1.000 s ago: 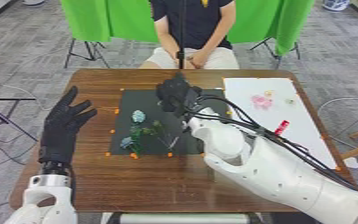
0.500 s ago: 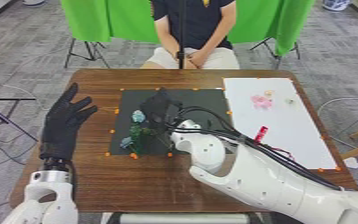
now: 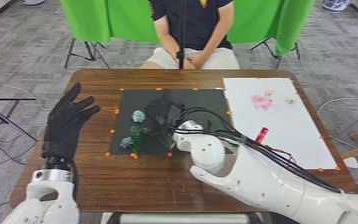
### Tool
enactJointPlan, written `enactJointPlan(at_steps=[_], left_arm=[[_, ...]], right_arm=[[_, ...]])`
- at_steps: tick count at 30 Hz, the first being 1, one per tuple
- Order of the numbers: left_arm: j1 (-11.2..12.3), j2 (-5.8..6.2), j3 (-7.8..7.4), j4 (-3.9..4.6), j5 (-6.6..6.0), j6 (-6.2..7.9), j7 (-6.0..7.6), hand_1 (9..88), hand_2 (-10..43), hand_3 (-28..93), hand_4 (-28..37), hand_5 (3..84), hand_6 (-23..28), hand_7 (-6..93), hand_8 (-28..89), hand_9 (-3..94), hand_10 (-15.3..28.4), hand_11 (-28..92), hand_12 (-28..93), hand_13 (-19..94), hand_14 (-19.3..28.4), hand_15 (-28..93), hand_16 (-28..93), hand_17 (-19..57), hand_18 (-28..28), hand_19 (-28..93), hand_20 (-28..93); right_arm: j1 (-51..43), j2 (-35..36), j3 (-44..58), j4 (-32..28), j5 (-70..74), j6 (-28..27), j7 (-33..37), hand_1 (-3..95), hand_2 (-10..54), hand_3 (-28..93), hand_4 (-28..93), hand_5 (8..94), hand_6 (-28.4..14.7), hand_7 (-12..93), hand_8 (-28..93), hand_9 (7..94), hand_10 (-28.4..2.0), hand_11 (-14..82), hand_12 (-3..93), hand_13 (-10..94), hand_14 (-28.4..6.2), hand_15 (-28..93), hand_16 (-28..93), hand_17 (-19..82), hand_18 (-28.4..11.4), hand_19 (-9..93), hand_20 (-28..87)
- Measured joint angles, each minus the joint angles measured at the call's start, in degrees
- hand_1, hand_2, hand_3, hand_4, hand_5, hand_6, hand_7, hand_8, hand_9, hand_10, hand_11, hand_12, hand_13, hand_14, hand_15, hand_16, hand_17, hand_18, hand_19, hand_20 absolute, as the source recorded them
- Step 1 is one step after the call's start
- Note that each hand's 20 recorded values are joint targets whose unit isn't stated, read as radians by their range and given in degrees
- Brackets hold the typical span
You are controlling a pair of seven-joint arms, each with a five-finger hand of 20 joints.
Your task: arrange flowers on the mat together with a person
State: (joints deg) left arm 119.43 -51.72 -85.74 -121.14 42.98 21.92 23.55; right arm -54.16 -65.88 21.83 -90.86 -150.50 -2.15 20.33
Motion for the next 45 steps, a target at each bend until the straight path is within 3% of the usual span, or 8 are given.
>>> enactJointPlan(at_steps=[14, 26, 34, 45], left_arm=[[0.02, 0.04, 0.07, -0.02, 0.0, 0.02, -0.52, 22.5, 5.9, 80, -28.3, 31.4, 2.9, 12.1, -10, 35.0, 17.6, 24, 8, 26, 25.7, 49, -9, -8.5, 23.9, 47, 13], [0.08, 0.04, 0.09, -0.06, 0.0, 0.1, -0.63, 22.4, 5.8, 80, -28.3, 31.4, 2.9, 12.0, -10, 35.0, 17.7, 24, 8, 26, 25.6, 49, -9, -8.5, 23.9, 47, 13], [0.73, 0.26, 0.01, -0.26, 0.0, 0.23, -0.53, 21.5, 6.0, 79, -28.3, 31.5, 2.8, 11.9, -10, 35.0, 17.6, 24, 8, 26, 25.6, 49, -9, -8.6, 23.8, 47, 13], [2.02, 0.59, -0.55, -0.83, 0.02, 0.43, -0.57, 20.3, 6.0, 79, -28.3, 31.8, 2.8, 11.8, -10, 34.8, 17.6, 24, 8, 26, 25.5, 48, -9, -8.8, 23.6, 45, 12]], right_arm=[[1.6, 0.14, -1.84, -1.2, 1.0, -1.11, 0.56, 35.4, -9.5, 74, -28, 73.4, 6.6, 16, -12, 75.5, -10.0, 38.4, 21.2, 66, -7.9, 62, 20, 17, -19.1, 67, 30], [2.09, 0.24, -0.51, -2.9, 4.1, -0.86, 1.16, 31.6, -9.5, 74, -28, 70.7, 5.8, 16, -14, 74.3, -11.2, 36.2, 20.1, 65, -9.1, 61, 19, 18, -19.1, 68, 30], [-6.17, 1.42, 16.47, -13.82, 27.31, 0.32, 1.38, 26.1, -7.0, 74, -26, 64.3, 2.0, 15, -13, 66.2, -13.2, 23.0, 15.9, 57, -13.3, 52, 14, 15, -21.7, 62, 26], [-23.52, 3.62, 47.11, -28.05, 56.55, 2.19, 1.2, 19.9, -0.7, 76, -26, 49.0, 1.0, 13, -12, 52.8, -15.2, 16.2, 14.3, 43, -17.4, 43, 11, 6, -22.3, 51, 20]])
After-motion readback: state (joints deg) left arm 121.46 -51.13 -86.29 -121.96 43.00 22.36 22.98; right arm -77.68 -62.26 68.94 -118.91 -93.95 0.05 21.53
